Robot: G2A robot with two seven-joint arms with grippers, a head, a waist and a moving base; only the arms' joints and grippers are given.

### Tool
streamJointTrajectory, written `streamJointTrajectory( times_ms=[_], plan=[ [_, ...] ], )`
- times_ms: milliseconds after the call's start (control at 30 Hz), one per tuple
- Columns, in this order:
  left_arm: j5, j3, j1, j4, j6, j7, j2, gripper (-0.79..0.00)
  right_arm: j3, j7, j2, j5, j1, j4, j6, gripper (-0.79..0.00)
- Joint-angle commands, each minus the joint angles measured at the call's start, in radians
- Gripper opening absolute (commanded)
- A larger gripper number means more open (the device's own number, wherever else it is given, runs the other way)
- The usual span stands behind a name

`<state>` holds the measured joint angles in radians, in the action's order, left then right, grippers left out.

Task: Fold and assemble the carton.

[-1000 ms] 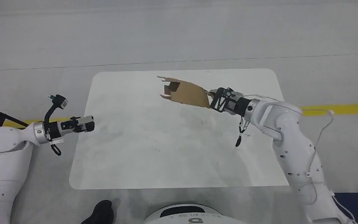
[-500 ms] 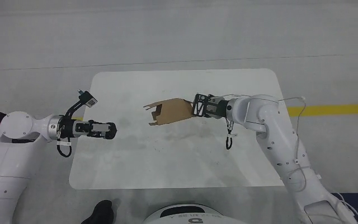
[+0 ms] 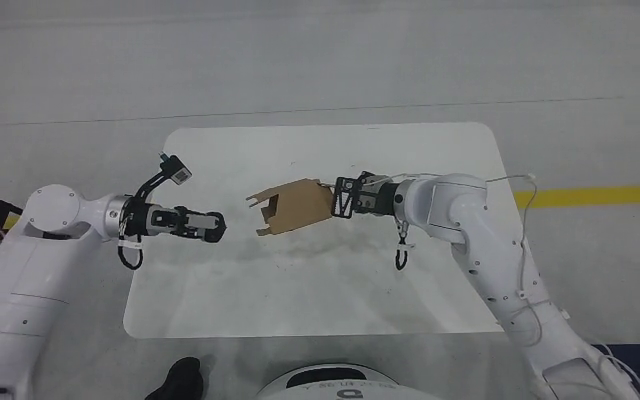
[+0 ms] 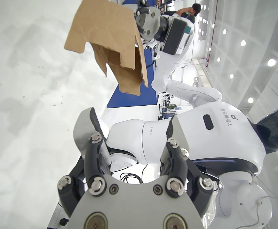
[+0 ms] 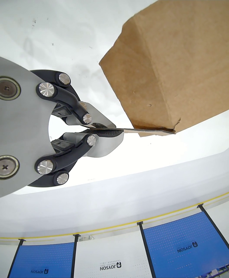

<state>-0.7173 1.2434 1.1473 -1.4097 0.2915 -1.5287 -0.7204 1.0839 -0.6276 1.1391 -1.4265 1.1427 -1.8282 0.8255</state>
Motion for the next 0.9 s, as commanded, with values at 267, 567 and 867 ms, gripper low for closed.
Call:
streamJointTrajectory(
  times_ms=[267, 567, 867],
  plan=[
    [-0.100, -0.140, -0.117, 0.094, -0.110, -0.007, -0.050, -0.169, -0.039, -0.014, 0.001, -0.013, -0.023, 0.011, 0.009, -0.785],
    [0.094, -0.156, -0.161, 0.114, 0.046, 0.083, -0.061, -0.175, -0.030, -0.002, -0.003, 0.010, -0.031, 0.028, 0.001, -0.785],
    [0.540, -0.042, -0.011, -0.019, 0.369, 0.380, -0.026, -0.068, 0.015, 0.036, -0.013, 0.093, -0.019, 0.043, 0.021, -0.785]
  ],
)
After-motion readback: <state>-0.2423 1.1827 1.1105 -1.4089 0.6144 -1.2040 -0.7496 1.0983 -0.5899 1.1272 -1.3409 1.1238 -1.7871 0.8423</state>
